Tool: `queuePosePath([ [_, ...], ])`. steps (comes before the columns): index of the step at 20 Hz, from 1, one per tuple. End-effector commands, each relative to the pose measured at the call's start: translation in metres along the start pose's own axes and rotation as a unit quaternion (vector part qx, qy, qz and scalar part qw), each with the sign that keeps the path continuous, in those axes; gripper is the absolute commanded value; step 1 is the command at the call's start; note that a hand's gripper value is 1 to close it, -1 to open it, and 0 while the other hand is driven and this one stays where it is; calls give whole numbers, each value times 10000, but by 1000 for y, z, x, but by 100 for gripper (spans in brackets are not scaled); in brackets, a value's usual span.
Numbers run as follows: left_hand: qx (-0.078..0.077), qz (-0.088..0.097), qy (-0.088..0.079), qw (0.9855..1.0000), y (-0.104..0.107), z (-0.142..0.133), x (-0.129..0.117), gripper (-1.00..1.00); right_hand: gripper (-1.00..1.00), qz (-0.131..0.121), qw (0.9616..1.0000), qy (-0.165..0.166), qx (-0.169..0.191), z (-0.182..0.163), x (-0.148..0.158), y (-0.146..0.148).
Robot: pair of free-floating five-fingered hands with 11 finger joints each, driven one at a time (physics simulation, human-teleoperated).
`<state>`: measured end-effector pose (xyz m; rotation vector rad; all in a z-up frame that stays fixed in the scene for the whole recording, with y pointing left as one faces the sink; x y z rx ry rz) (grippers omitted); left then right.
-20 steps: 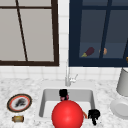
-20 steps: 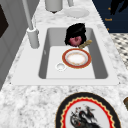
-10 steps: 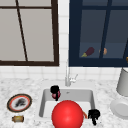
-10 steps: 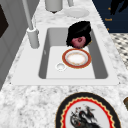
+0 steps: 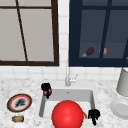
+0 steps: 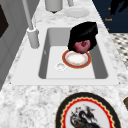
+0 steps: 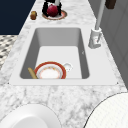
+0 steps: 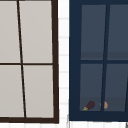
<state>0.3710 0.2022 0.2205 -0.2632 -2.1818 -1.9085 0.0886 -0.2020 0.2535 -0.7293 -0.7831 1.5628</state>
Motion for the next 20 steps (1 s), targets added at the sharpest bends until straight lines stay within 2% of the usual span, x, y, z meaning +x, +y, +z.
queuePosePath([
  [1, 2, -131, -18, 9999, 9, 30, 1, 100, 0, 0, 10000, 0, 0, 0, 0, 0],
  [10, -8, -107, -9, 9999, 15, 103, -1, 100, 0, 0, 10000, 0, 0, 0, 0, 0],
  [14, -15, -27, 4, 10000, 8, 137, -6, 100, 0, 0, 10000, 0, 0, 0, 0, 0],
  [20, -23, -13, 9, 10000, -1, 187, -12, 100, 0, 0, 10000, 0, 0, 0, 0, 0],
])
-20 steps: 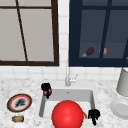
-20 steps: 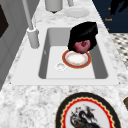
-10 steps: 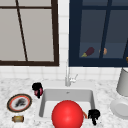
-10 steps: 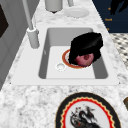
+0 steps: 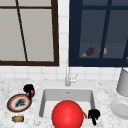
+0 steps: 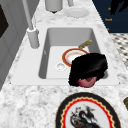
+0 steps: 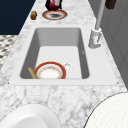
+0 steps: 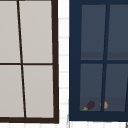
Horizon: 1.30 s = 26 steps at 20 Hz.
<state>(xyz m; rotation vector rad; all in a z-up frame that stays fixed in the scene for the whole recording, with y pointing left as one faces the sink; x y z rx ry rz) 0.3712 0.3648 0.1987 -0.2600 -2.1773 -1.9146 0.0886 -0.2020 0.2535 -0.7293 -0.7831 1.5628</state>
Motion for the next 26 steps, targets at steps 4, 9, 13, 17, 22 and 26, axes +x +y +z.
queuePosePath([
  [4, 21, 4, -19, 10000, -17, 56, -24, 100, 0, 0, 10000, 0, 0, 0, 0, 0],
  [9, -6, 1, 3, 10000, -42, 96, -54, 100, 0, 0, 10000, 0, 0, 0, 0, 0],
  [13, 4, 3, 0, 10000, -70, 133, -71, 100, 0, 0, 10000, 0, 0, 0, 0, 0],
  [17, 464, 56, -84, 9989, -81, 161, -85, 100, 0, 0, 10000, 0, 0, 0, 0, 0],
  [22, 1054, 302, -499, 9927, -79, 158, -93, 100, 0, 0, 10000, 0, 0, 0, 0, 0],
  [26, 1513, -16, -701, 9860, -59, 163, -52, -100, 0, 0, 10000, 0, 0, 0, 0, 0],
])
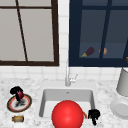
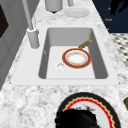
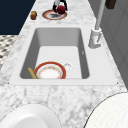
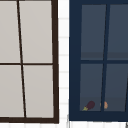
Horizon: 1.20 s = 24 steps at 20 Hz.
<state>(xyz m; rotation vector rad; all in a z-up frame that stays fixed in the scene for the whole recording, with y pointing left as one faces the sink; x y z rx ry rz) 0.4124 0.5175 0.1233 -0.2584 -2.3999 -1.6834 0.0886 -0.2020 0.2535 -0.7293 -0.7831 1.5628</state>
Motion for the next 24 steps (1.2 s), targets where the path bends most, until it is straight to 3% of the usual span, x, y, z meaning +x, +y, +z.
queuePosePath([
  [1, 247, -343, -217, 9989, 5, 9, 19, -100, 0, 0, 10000, 0, 0, 0, 0, 0],
  [2, 286, -657, -175, 9973, 13, 16, 23, -100, 0, 0, 10000, 0, 0, 0, 0, 0],
  [5, 75, -1046, -237, 9942, 25, 28, 38, -100, 0, 0, 10000, 0, 0, 0, 0, 0],
  [6, 101, -1046, -128, 9944, 23, 30, 48, -100, 0, 0, 10000, 0, 0, 0, 0, 0],
  [7, 152, -1003, -107, 9948, 22, 39, 53, -100, 0, 0, 10000, 0, 0, 0, 0, 0],
  [8, 179, -1043, -127, 9943, 21, 38, 61, -100, 0, 0, 10000, 0, 0, 0, 0, 0],
  [9, 148, -1058, -119, 9942, 24, 34, 70, -100, 0, 0, 10000, 0, 0, 0, 0, 0],
  [13, -6, -839, 12, 9965, 52, 22, 99, -100, 0, 0, 10000, 0, 0, 0, 0, 0],
  [17, -24, -793, -10, 9968, 73, 9, 124, -100, 0, 0, 10000, 0, 0, 0, 0, 0],
  [19, -45, -844, -38, 9964, 80, 1, 141, -100, 0, 0, 10000, 0, 0, 0, 0, 0],
  [24, -96, -1262, -167, 9918, 63, -9, 174, -100, 0, 0, 10000, 0, 0, 0, 0, 0],
])
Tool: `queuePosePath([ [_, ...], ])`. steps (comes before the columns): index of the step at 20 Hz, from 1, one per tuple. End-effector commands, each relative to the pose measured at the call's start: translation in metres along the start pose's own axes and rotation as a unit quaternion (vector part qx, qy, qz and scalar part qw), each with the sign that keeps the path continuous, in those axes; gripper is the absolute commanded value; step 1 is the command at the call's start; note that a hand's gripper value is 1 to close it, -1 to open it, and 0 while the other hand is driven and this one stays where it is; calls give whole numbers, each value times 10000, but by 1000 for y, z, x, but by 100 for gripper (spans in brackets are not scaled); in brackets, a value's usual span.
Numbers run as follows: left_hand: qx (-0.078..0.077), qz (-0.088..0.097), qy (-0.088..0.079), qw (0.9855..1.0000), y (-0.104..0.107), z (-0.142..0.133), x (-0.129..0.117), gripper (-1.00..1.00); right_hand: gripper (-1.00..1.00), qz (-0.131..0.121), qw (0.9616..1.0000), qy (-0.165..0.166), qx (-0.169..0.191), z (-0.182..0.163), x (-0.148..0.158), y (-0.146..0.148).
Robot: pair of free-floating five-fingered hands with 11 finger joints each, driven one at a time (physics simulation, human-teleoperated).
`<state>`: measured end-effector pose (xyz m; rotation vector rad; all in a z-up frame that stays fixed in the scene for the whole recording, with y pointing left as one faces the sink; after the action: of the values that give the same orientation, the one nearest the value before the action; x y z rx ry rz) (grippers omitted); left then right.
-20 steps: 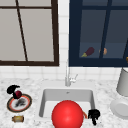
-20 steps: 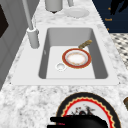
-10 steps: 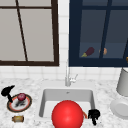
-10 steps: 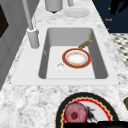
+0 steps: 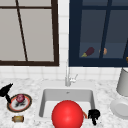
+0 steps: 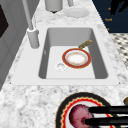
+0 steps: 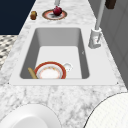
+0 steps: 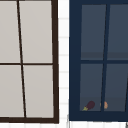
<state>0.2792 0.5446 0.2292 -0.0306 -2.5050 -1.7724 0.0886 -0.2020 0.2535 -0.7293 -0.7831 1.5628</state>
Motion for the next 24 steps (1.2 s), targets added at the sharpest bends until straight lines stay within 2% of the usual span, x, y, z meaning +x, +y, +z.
queuePosePath([
  [1, -150, -254, -79, 9995, -6, -12, 25, -100, 0, 0, 10000, 0, 0, 0, 0, 0],
  [2, -169, -215, -49, 9996, -8, -17, 31, -100, 0, 0, 10000, 0, 0, 0, 0, 0],
  [3, -129, -273, -66, 9995, -8, -21, 38, -100, 0, 0, 10000, 0, 0, 0, 0, 0],
  [8, -219, -172, -25, 9996, -17, -36, 74, -100, 0, 0, 10000, 0, 0, 0, 0, 0],
  [13, -286, -149, -10, 9995, -26, -56, 105, -100, 0, 0, 10000, 0, 0, 0, 0, 0],
  [20, -358, -115, 91, 9993, -41, -91, 132, -100, 0, 0, 10000, 0, 0, 0, 0, 0],
  [24, -456, -189, 112, 9987, -44, -111, 144, -100, 0, 0, 10000, 0, 0, 0, 0, 0],
])
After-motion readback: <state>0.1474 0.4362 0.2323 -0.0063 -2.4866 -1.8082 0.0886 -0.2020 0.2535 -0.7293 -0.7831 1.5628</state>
